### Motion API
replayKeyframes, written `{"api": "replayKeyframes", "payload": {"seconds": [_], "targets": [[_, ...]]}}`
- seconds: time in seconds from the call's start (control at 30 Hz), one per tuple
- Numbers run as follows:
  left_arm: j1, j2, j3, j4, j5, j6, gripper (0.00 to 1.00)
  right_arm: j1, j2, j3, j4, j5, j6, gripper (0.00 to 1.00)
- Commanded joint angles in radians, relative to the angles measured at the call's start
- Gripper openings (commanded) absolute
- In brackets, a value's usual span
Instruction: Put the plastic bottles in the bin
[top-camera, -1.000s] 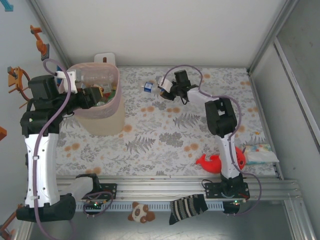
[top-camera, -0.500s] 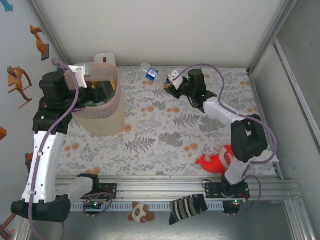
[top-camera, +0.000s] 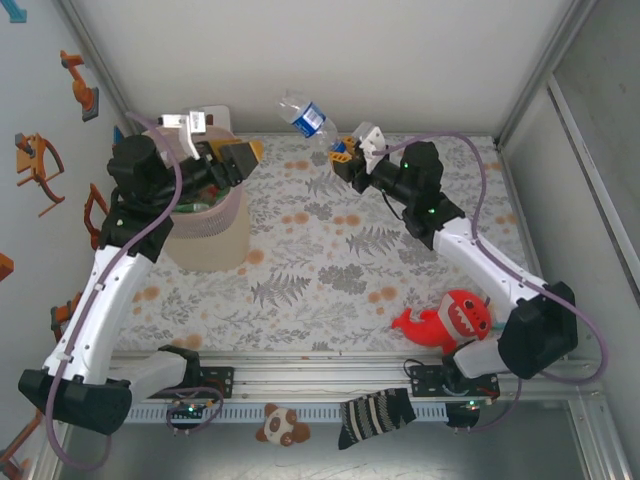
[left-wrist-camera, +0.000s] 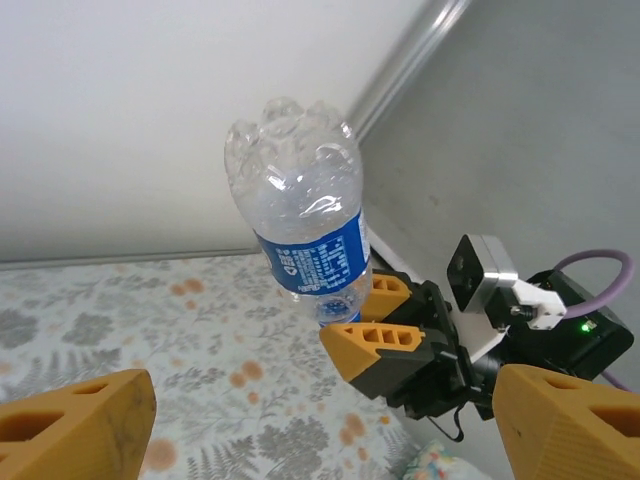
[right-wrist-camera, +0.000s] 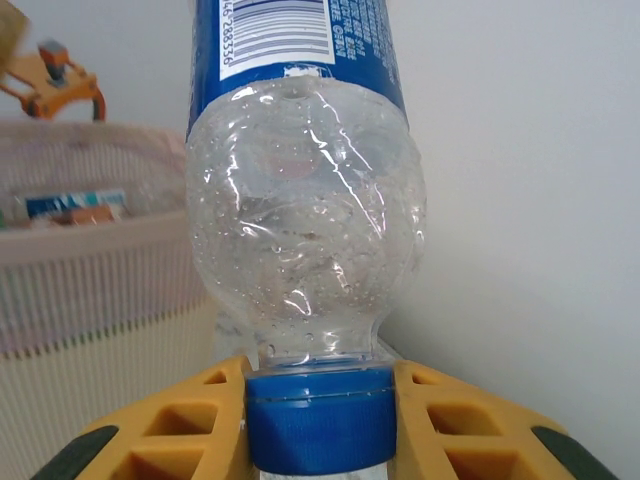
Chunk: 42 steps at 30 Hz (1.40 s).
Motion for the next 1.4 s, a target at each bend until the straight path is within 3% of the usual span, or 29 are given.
{"api": "replayKeyframes", "payload": {"seconds": [0.0, 0.5, 0.9, 1.17, 1.37], "targets": [[-0.049, 0.024, 0.041, 0.135, 0.012, -0.021, 0.90, 0.036, -0.054, 0.000, 0.069, 0.011, 0.089, 0.09], [-0.185, 0.112, 0.107, 0.300, -0.025, 0.003, 0.97, 0.159, -0.136, 0.052, 0.067, 0.034, 0.168, 0.08], [-0.227, 0.139, 0.121, 0.316, -0.064, 0.004, 0.82, 0.183, -0.150, 0.055, 0.032, 0.049, 0.130, 0.08], [-0.235, 0.142, 0.129, 0.315, -0.067, 0.002, 0.81, 0.192, -0.138, 0.060, 0.023, 0.045, 0.123, 0.07], [-0.236, 0.145, 0.127, 0.319, -0.067, -0.002, 0.75, 0.196, -0.132, 0.065, 0.014, 0.045, 0.120, 0.08]]}}
